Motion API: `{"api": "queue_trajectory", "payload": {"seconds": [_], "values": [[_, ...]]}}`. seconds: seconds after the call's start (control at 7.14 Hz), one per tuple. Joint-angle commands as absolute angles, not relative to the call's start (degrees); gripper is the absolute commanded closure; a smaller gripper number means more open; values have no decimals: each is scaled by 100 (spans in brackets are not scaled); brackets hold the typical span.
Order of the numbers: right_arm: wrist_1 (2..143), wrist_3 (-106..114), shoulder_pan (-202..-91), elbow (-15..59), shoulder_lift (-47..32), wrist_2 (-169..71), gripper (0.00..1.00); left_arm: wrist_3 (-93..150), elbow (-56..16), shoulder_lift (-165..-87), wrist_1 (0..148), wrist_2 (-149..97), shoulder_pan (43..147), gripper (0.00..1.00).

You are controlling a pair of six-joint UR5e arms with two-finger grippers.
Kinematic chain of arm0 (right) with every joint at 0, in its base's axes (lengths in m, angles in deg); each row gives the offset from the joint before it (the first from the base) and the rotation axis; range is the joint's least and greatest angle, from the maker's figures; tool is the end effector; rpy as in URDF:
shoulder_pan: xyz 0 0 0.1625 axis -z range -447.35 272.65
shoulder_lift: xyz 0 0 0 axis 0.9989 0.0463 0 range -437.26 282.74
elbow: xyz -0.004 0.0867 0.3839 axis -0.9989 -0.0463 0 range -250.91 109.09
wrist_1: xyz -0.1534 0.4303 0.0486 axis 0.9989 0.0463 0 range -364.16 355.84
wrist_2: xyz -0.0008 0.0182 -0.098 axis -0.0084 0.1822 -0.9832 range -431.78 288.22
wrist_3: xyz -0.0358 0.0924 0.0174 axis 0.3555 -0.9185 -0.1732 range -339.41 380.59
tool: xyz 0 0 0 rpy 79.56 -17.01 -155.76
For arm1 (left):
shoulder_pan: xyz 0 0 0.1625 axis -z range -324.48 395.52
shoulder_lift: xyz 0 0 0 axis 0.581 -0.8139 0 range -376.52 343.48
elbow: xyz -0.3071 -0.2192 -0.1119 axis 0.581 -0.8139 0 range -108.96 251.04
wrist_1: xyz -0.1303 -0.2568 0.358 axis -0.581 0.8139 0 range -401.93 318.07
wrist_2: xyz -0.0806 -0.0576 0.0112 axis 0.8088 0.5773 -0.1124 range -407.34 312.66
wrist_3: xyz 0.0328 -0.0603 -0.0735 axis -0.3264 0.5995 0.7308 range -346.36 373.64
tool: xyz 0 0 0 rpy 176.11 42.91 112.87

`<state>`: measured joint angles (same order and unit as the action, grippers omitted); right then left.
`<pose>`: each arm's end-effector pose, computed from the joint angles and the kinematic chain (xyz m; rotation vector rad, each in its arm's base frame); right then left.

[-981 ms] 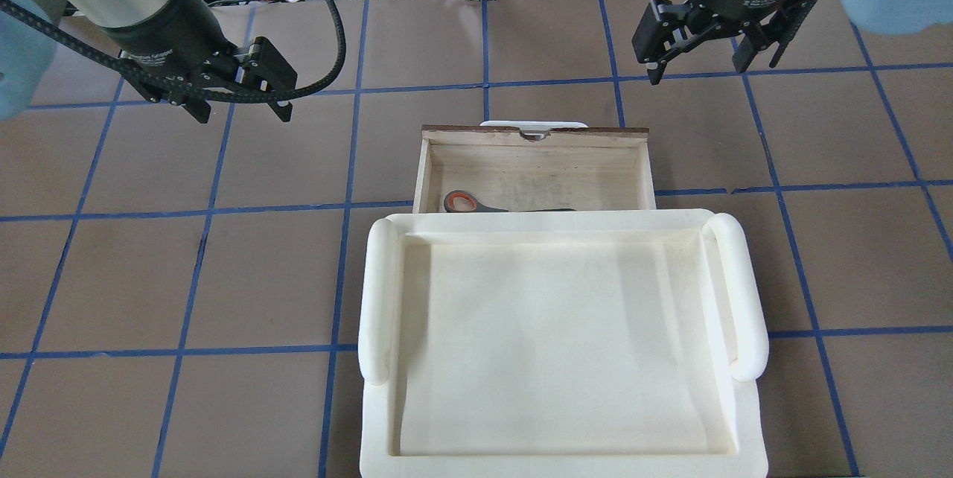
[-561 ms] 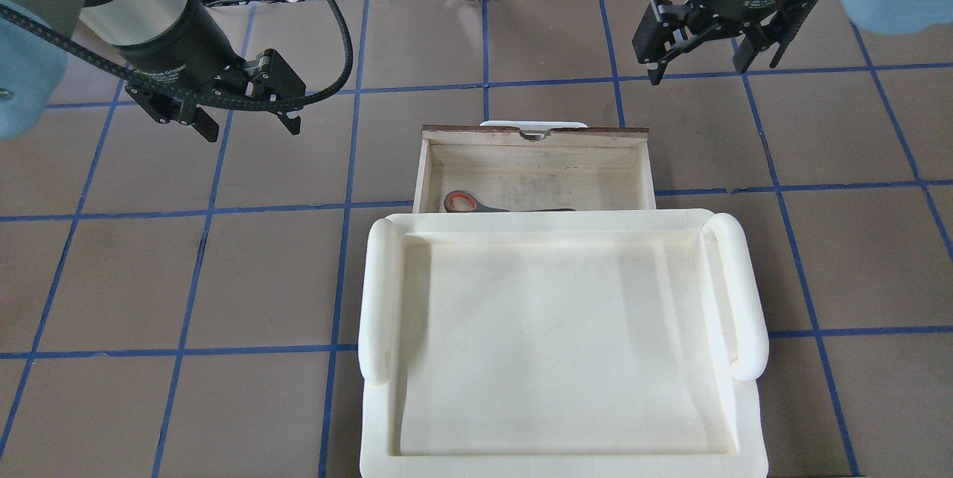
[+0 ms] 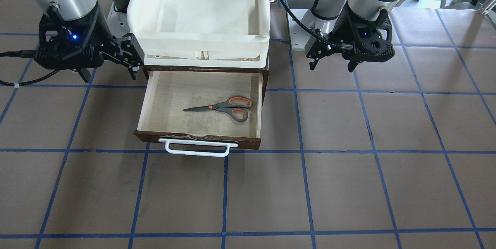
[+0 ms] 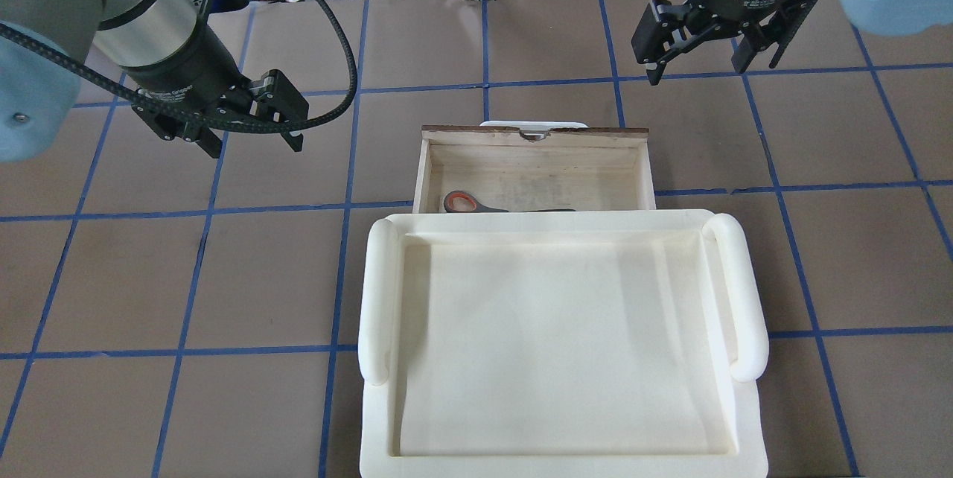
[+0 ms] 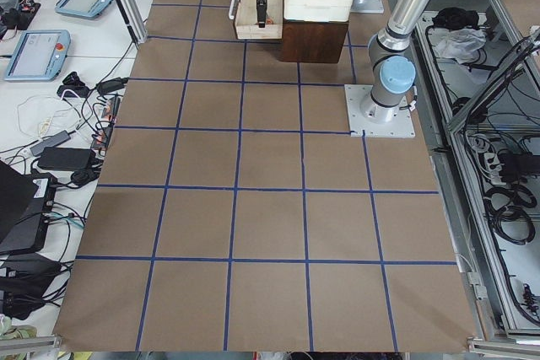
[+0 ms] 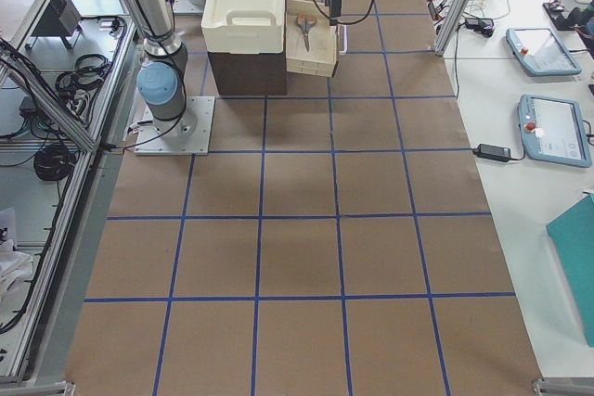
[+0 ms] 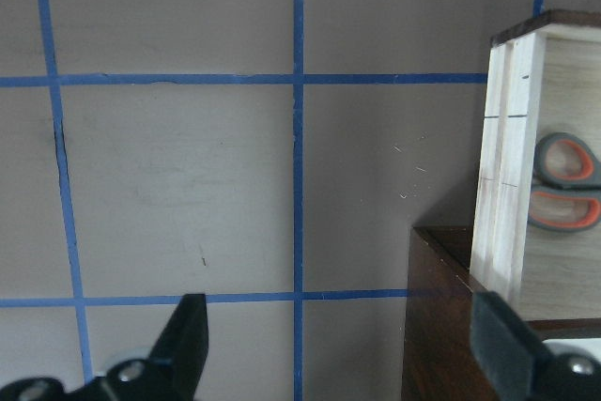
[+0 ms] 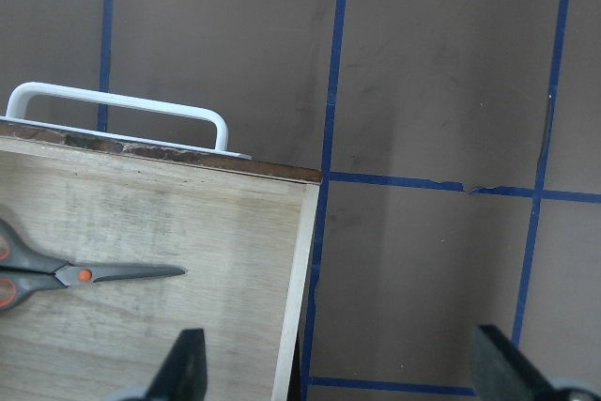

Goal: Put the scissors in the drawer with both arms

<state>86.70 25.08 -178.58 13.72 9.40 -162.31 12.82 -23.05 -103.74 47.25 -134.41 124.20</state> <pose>0.1445 -0.5640 0.4756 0.1556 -3.1262 0.0784 -0.1265 -0.5224 0.4443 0.0138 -3.0902 -0.0120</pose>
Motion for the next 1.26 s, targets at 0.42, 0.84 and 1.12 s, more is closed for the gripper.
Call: {"api": "queue_trajectory", "payload": {"seconds": [0.42,0.84,1.12], "values": [[8663,2508,-17858,1390,940,-16240,0,1443,-2309,-10441,4728,-13593,12438,0],[8663,2508,-17858,1390,940,-16240,0,1865,-2292,-10318,4780,-13620,12656,0],[8663,2516,-17858,1390,940,-16240,0,1997,-2274,-10336,4693,-13805,12894,0]]}}
